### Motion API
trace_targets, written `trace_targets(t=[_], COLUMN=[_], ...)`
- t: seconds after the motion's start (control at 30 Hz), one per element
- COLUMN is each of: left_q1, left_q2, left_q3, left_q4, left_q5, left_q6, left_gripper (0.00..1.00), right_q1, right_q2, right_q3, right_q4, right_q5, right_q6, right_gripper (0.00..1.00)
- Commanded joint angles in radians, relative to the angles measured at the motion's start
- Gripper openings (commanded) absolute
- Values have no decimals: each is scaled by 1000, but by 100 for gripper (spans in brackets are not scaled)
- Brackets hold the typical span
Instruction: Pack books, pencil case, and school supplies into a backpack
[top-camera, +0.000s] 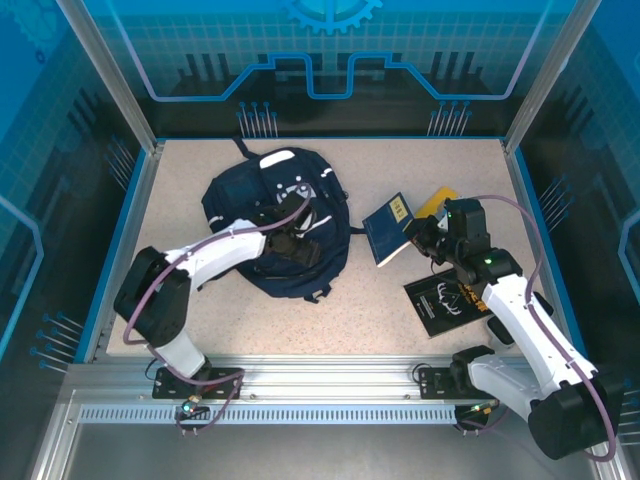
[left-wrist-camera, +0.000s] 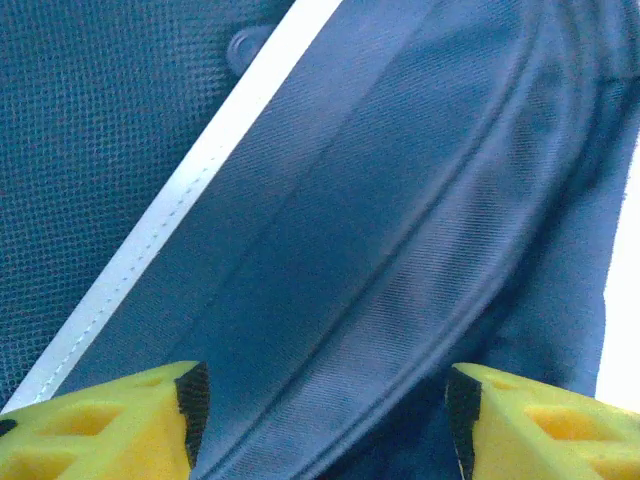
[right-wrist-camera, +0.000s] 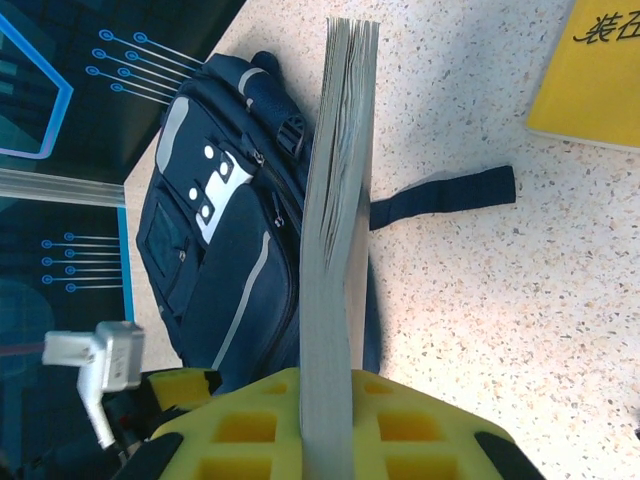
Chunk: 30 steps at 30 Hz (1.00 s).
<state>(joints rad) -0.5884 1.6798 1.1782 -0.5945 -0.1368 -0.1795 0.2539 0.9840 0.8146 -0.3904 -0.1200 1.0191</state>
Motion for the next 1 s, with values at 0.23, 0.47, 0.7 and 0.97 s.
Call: trace_targets(t=[0.23,0.47,0.7,0.97], left_q1=[-2,-3,-30,-43], left_q2=[174,237,169,-110], left_q3=[174,235,255,200], left_q4=[-177,-215,-179,-38], left_q5=[-79,-150,-299,-406], left_q6=[189,207,189,150], left_gripper=[66,66,28,11], right_q1=[-17,-17,-17,-18], right_q2=[3,4,-5,-10], right_q3=[-19,-25,-30,10], right_q4=[27,28,24,-33], right_q5=[-40,-46,-46,-53], right_q6=[0,7,9,-69], right_gripper=[0,0,0,0])
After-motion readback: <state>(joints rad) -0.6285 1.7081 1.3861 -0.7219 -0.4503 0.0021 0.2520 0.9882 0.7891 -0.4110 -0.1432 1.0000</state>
